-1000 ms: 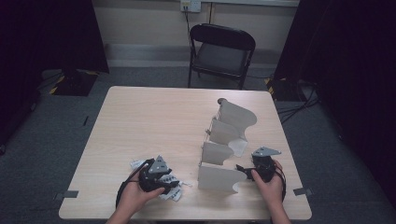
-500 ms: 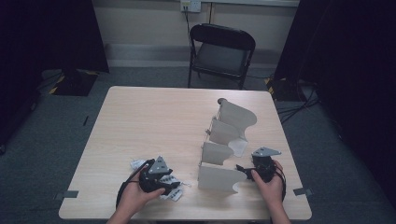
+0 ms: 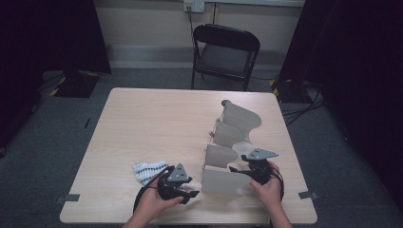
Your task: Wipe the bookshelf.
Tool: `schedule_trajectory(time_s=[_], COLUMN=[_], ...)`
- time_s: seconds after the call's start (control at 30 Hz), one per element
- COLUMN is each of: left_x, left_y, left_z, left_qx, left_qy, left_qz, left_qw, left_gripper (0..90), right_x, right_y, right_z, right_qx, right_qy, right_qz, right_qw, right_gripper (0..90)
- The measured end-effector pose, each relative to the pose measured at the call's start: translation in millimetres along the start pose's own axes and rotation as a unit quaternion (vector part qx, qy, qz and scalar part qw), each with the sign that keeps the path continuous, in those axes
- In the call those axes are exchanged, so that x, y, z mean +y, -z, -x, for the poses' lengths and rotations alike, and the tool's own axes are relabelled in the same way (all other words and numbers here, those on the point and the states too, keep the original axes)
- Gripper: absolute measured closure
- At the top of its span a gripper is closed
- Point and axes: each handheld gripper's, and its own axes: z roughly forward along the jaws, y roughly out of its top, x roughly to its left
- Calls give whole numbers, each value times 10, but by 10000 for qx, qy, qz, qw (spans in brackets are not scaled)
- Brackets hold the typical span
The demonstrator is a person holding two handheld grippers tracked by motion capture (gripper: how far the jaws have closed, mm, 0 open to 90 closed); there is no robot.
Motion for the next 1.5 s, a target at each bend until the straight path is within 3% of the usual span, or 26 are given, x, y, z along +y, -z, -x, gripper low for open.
schedule_trajectory(time_s=[0.1,0.13,0.23,0.3,0.47,0.63,0.73,0.93,1.0,1.13,1.27,1.5], left_x=[46,56,80,108,159,201,201,169,157,134,96,52], left_y=[-37,-46,-69,-82,-93,-113,-133,-118,-102,-59,-34,-7], left_z=[27,30,36,33,37,50,50,33,13,-30,-77,-150], left_qx=[-9,-11,2,99,129,129,110,231,270,326,374,406], left_qy=[-25,-31,-19,-54,-101,-256,-190,-233,-136,-135,-7,128], left_qz=[44,85,133,151,215,112,143,42,26,-128,-66,24], left_qw=[10000,10000,9999,9998,9996,9995,9997,9995,9995,9993,9993,9991], left_gripper=[458,468,486,496,536,572,568,610,622,678,685,685], right_x=[35,49,78,112,136,158,162,178,195,257,324,384], right_y=[-49,-62,-82,-114,-140,-158,-181,-269,-293,-374,-481,-572], right_z=[-58,-78,-95,-94,-96,-110,-101,-99,-104,-130,-148,-154], right_qx=[109,143,236,492,808,865,925,1027,1041,1047,1125,1017], right_qy=[132,196,196,215,319,447,506,392,408,447,486,357], right_qz=[-44,-53,-29,-94,-156,-224,-233,-150,-149,-153,-116,-5], right_qw=[9998,9997,9995,9985,9961,9950,9942,9938,9936,9934,9924,9942], right_gripper=[357,419,458,621,827,844,847,845,846,845,841,825])
